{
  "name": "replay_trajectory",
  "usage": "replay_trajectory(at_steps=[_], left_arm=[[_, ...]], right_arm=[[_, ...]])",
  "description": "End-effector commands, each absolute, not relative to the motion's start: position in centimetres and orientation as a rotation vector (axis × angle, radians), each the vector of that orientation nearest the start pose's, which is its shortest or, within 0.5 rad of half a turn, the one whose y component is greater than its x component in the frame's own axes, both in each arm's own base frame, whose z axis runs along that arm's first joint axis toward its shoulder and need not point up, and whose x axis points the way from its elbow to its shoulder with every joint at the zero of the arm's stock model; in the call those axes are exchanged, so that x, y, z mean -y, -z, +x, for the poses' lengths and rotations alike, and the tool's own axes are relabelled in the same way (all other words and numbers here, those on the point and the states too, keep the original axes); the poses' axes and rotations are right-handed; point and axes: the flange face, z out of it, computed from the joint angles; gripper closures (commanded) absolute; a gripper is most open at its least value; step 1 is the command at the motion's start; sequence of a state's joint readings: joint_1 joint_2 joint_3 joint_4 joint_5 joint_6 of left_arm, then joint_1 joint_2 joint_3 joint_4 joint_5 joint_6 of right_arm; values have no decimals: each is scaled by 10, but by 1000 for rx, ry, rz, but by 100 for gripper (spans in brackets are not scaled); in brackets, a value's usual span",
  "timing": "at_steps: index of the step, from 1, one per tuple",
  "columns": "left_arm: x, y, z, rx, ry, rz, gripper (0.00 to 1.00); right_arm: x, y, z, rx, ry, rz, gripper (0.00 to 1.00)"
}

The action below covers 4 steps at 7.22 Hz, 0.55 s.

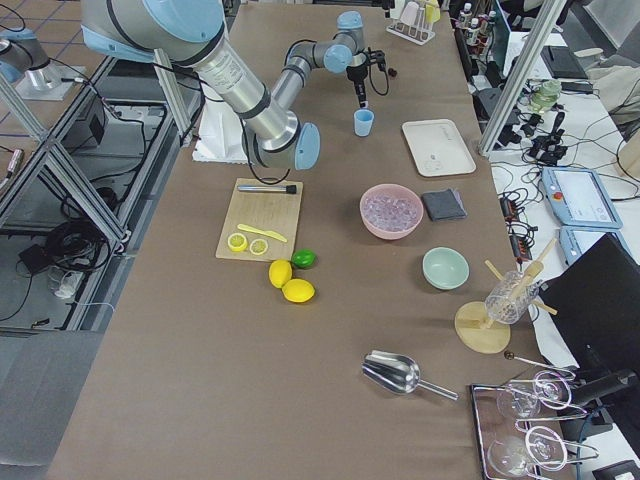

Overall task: Put ice and cherries in cup
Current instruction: 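Carry the second ice cube with the right gripper and drop it into the cup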

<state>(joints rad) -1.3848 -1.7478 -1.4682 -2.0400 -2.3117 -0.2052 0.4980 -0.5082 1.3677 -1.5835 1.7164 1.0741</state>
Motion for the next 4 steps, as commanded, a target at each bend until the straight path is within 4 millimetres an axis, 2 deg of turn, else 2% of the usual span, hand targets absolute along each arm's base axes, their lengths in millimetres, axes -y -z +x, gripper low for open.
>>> replay_trajectory(at_steps=[1,2,3,4], left_arm=[[592,-562,45,-809,-179,369,2],[593,-559,48,-811,-186,373,3],[593,-559,48,-812,-189,374,3],[594,-558,48,-811,-189,376,3]], right_arm=[[471,-63,-618,811,53,297,27],[473,-69,-620,801,28,293,13],[479,-73,-622,803,23,308,11],[488,-73,-616,804,21,317,4]])
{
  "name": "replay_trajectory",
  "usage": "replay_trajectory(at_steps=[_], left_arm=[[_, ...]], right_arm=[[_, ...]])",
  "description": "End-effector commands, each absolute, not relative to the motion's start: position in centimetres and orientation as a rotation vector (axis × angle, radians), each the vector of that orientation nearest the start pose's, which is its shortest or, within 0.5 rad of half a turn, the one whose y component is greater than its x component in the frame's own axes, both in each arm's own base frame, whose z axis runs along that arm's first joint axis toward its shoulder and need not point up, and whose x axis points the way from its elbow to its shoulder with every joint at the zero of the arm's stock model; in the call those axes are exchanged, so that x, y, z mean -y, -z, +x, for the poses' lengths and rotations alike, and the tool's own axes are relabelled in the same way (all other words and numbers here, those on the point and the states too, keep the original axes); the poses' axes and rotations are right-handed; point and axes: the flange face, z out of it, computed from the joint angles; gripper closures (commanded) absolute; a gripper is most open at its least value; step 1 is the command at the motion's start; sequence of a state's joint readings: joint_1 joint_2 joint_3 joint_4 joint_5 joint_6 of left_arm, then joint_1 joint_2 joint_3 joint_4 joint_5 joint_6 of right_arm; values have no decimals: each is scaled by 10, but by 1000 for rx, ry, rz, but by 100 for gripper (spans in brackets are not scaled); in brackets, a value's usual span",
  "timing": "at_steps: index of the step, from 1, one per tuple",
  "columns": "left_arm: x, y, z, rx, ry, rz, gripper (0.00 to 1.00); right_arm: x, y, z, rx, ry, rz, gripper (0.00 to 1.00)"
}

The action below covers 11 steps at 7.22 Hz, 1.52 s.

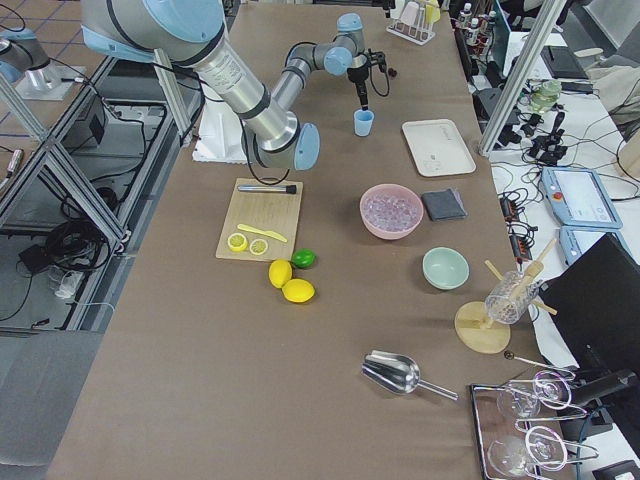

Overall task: Put ice and cherries in cup
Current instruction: 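Withdraw the right arm to rest while the left arm reaches toward the cherries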

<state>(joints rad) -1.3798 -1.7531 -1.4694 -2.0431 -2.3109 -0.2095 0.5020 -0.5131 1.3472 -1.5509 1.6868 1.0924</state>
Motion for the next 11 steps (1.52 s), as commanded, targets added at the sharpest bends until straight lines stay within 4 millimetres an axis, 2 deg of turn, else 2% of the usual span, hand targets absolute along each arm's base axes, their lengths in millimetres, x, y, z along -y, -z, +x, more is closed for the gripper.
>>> replay_trajectory(at_steps=[1,2,3,4,5,6,8,9,10,11], left_arm=[[600,-550,57,-816,-200,378,2],[608,-532,96,-836,-238,366,3],[619,-500,139,-873,-218,342,3],[625,-496,164,-850,-225,342,3],[630,-498,191,-799,-239,351,3],[643,-493,212,-775,-229,348,3],[641,-497,230,-777,-239,327,3],[641,-500,233,-777,-240,327,3],[641,-509,241,-783,-246,329,3],[645,-507,244,-786,-249,335,3]], right_arm=[[500,-65,-598,829,12,307,2],[519,-83,-563,858,15,266,2],[525,-136,-496,864,80,295,2],[533,-194,-424,857,150,303,2],[546,-233,-346,875,170,290,2],[548,-281,-279,884,246,282,2],[533,-374,-181,819,341,297,2],[526,-413,-128,846,393,295,2],[509,-457,-68,868,429,308,2],[493,-493,-20,879,461,332,2]])
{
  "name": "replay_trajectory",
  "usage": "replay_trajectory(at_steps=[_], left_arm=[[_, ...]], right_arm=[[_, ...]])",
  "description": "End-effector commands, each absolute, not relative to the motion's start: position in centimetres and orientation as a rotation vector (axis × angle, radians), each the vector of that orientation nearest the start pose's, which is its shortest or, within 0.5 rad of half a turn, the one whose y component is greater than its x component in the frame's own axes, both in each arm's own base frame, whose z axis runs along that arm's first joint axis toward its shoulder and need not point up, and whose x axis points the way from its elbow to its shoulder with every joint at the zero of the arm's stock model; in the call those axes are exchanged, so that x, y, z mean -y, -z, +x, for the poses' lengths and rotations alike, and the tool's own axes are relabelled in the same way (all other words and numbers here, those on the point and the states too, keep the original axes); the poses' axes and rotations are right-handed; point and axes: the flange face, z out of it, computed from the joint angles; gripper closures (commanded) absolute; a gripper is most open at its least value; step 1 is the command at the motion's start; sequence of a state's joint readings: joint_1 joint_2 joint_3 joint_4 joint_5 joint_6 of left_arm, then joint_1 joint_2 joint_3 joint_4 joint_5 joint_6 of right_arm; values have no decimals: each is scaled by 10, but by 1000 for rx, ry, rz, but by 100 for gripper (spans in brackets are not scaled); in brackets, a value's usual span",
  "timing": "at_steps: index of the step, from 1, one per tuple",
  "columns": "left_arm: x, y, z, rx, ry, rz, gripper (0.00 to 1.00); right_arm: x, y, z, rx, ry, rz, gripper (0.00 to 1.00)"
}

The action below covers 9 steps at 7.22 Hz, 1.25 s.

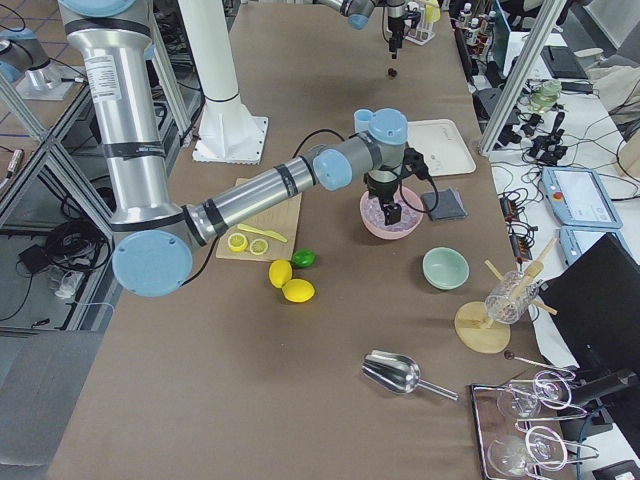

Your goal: Put ice and cherries in cup

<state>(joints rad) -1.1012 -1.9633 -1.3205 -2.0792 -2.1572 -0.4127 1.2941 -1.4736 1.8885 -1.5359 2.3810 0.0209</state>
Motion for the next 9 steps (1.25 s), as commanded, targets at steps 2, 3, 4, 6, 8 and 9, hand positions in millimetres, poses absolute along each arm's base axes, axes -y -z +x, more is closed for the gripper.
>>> replay_trajectory(at_steps=[2,3,4,6,8,9], left_arm=[[642,-513,263,-731,-254,350,3],[639,-515,265,-729,-257,349,3],[638,-519,264,-727,-253,347,3],[634,-535,277,-740,-241,337,3],[630,-549,288,-745,-233,336,3],[628,-549,292,-749,-222,328,3]], right_arm=[[467,-555,25,852,509,339,2],[449,-575,35,850,510,323,2],[445,-589,50,843,521,336,2],[438,-608,57,840,545,336,2],[438,-606,59,837,544,341,2],[438,-607,59,836,544,339,2]])
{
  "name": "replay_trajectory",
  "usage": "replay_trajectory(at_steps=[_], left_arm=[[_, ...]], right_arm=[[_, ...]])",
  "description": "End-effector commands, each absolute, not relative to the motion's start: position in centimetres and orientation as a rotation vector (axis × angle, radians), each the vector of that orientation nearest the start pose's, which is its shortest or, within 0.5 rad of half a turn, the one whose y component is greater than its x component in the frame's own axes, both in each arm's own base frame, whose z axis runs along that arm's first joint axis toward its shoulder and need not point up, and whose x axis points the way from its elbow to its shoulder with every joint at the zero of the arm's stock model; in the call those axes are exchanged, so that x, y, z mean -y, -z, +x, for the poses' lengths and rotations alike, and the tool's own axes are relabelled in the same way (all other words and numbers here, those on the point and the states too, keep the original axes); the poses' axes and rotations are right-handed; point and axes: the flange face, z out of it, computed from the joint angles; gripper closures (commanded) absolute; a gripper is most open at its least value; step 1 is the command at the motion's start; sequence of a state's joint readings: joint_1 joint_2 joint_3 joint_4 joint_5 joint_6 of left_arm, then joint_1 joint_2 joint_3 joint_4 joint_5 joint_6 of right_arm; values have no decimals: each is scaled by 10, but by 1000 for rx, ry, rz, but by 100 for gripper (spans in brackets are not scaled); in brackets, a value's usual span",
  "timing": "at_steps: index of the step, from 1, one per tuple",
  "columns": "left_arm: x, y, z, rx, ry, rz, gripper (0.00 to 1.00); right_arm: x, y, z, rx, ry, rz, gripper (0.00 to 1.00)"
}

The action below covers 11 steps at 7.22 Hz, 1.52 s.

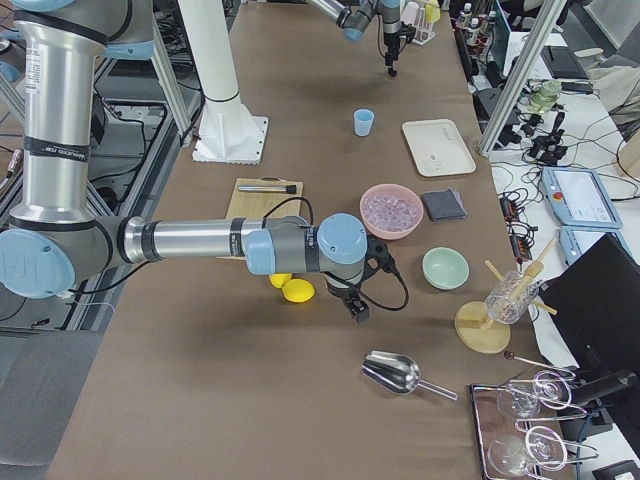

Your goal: Put ice and cherries in cup

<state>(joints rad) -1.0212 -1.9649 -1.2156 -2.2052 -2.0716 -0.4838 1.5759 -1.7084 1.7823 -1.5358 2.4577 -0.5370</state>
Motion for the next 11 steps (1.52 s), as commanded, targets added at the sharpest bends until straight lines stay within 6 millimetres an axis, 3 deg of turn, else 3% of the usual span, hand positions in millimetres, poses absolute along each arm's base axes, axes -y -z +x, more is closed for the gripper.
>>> replay_trajectory(at_steps=[1,3,7,10,11], left_arm=[[626,-549,299,-748,-219,323,18],[628,-545,301,-750,-220,327,51],[629,-540,300,-756,-209,331,100],[633,-471,300,-847,-96,352,100],[635,-429,308,-924,-67,320,100]], right_arm=[[438,-607,59,835,544,340,2],[438,-606,59,834,544,340,2],[432,-614,59,835,536,323,2],[431,-616,59,836,532,319,2],[431,-616,59,837,531,317,2]])
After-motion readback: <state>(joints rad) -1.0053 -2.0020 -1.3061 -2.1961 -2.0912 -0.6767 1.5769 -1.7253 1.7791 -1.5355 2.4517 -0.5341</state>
